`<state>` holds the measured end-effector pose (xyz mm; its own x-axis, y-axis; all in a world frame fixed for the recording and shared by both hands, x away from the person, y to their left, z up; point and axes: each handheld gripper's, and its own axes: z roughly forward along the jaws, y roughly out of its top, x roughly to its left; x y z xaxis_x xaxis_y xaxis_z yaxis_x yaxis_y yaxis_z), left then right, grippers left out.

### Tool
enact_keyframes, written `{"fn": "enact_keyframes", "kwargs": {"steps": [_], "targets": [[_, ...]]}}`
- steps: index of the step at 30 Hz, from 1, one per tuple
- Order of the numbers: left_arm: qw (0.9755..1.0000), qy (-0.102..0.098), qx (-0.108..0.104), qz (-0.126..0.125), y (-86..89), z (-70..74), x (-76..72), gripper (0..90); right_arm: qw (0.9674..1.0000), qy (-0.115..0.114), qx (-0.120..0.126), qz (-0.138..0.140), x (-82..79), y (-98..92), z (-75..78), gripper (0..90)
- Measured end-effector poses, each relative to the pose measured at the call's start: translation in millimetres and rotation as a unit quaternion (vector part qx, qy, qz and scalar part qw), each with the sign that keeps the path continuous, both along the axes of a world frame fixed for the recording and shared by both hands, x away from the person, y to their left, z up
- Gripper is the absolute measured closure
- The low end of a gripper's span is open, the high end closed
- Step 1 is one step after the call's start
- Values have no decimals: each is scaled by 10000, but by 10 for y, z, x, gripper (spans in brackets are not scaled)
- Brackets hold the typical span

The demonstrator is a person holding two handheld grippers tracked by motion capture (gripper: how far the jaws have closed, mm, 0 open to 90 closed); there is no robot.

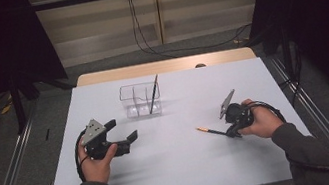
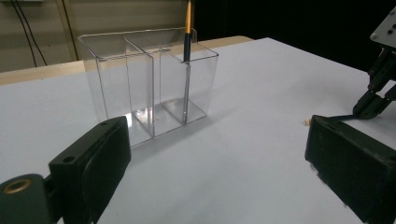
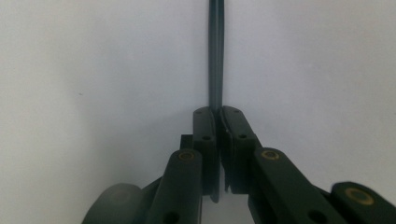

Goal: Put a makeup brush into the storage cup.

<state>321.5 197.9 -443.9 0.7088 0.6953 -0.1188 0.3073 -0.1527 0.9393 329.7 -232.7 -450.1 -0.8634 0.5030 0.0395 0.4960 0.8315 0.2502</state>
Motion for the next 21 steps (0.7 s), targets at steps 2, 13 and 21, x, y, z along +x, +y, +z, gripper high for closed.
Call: {"fn": "enact_keyframes", "kwargs": {"steps": [2, 13, 21], "targets": [[10000, 3, 27, 4, -1, 6, -3, 66, 9999, 28, -97, 72, 2, 12, 6, 852], [10000, -28, -33, 45, 21, 25, -15, 66, 9999, 18, -101, 108, 16, 17, 8, 852], [10000, 13, -33, -8, -7, 5, -17, 66, 10000, -22, 65, -3, -11, -32, 5, 852]]}}
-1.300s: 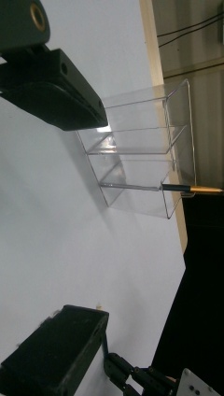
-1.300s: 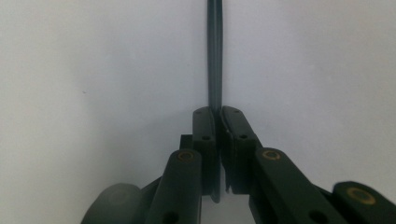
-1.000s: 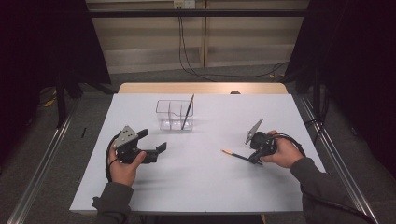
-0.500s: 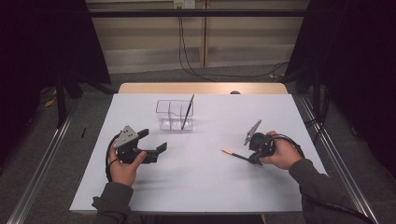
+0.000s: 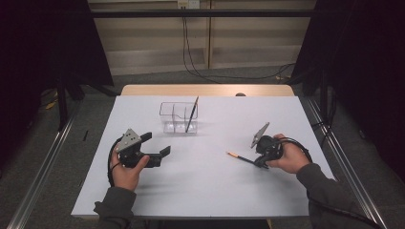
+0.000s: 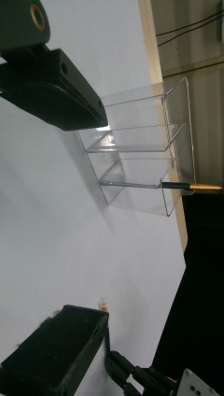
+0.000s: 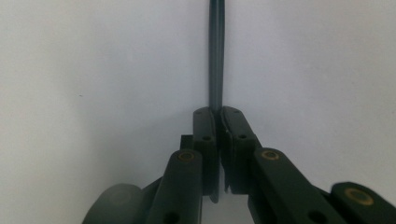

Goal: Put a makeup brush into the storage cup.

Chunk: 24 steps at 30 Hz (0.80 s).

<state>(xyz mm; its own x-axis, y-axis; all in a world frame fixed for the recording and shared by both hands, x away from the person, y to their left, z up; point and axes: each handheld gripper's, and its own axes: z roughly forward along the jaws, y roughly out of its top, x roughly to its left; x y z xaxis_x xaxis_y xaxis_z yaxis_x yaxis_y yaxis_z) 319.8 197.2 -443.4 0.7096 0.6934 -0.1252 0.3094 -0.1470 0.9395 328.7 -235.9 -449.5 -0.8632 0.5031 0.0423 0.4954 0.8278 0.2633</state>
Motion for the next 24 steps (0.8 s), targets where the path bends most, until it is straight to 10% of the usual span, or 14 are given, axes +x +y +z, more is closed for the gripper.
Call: {"fn": "enact_keyframes", "kwargs": {"steps": [10, 24], "targets": [[10000, 30, 21, 13, -5, -15, 3, 66, 9984, -262, 395, -310, -13, -113, -24, 852], [10000, 45, -2, 26, -15, -30, 11, 66, 9865, -623, 1328, -731, -40, -220, 41, 852]]}}
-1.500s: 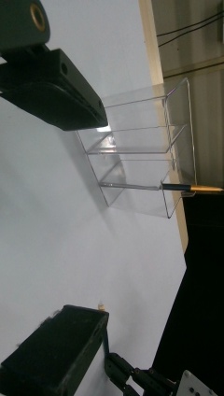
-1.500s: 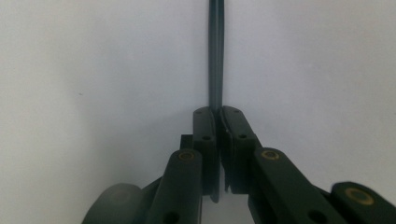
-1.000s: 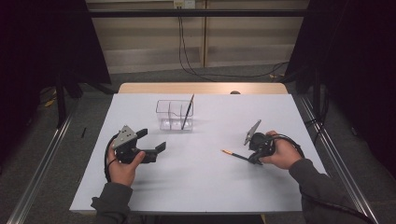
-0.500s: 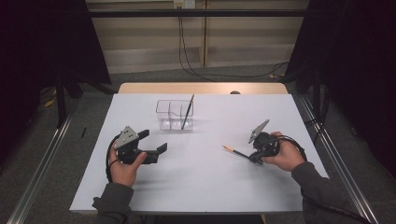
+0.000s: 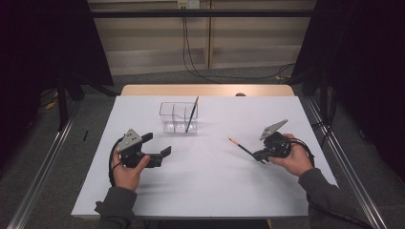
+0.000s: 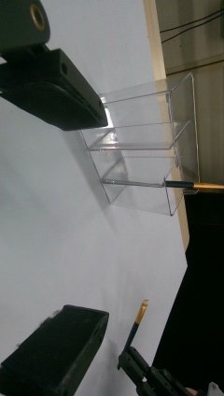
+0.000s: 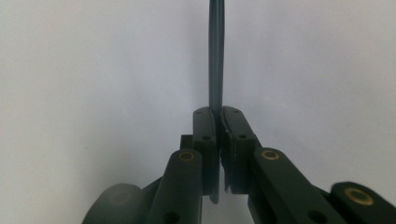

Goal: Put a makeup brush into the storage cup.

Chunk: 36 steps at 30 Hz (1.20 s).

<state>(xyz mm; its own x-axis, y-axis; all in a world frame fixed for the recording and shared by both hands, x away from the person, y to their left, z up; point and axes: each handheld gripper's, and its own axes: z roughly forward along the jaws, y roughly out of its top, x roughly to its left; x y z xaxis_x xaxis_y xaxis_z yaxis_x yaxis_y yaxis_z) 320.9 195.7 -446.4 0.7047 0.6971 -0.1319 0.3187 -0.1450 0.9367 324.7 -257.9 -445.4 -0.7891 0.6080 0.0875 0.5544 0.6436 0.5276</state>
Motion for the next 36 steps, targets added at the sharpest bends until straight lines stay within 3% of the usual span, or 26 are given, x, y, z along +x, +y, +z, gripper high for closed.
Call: {"fn": "enact_keyframes", "kwargs": {"steps": [6, 12, 15, 22, 28, 36], "targets": [[10000, -1, 4, 3, 1, -1, 1, 66, 9985, -272, 456, -102, -14, -35, -9, 852], [10000, 17, -37, -91, 6, -9, 9, 66, 9959, -440, 734, -297, -38, -49, -20, 852], [10000, 24, 10, -9, 0, -5, 3, 66, 9944, -494, 861, -373, -50, -64, -25, 852], [10000, 0, -4, 1, -4, -2, 3, 66, 9875, -684, 1341, -474, -78, -75, -11, 852], [10000, 3, -2, 5, -1, -2, 1, 66, 9839, -878, 1472, -514, -104, -55, 15, 852], [10000, 21, 13, -4, 1, -3, 6, 66, 9762, -1056, 1792, -620, -142, -75, 0, 852]]}}
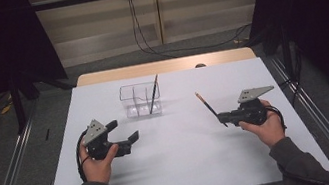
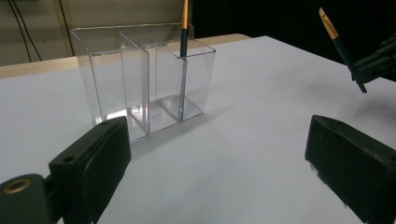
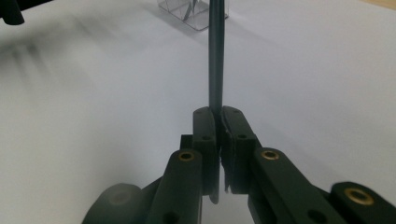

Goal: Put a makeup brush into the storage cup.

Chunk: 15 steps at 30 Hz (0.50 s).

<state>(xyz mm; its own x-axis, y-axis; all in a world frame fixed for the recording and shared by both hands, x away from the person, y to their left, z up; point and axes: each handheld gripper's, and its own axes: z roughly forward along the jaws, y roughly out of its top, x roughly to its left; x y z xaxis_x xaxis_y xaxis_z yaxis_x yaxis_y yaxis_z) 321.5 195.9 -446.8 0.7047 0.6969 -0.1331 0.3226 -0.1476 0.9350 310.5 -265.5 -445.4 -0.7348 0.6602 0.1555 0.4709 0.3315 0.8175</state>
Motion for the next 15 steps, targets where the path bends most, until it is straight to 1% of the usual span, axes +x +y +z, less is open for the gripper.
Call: {"fn": "enact_keyframes", "kwargs": {"steps": [2, 6, 8, 12, 14, 15], "targets": [[10000, 8, -7, -20, 2, 0, 2, 66, 10000, -72, 46, -31, -10, -8, -2, 852], [10000, -5, -6, 11, 1, 3, 0, 66, 9996, -162, 218, -81, -33, -22, 8, 852], [10000, -17, -8, -35, 4, 2, 4, 66, 9992, -238, 298, -116, -43, -28, 19, 852], [10000, 1, 17, 3, -3, 0, -1, 66, 9988, -305, 362, -128, -58, -25, 35, 852], [10000, -3, 13, 4, -4, 0, -1, 66, 9985, -372, 377, -145, -69, -24, 42, 851], [10000, 8, 17, 2, -5, 0, -2, 66, 9981, -429, 424, -158, -74, -28, 45, 851]]}}
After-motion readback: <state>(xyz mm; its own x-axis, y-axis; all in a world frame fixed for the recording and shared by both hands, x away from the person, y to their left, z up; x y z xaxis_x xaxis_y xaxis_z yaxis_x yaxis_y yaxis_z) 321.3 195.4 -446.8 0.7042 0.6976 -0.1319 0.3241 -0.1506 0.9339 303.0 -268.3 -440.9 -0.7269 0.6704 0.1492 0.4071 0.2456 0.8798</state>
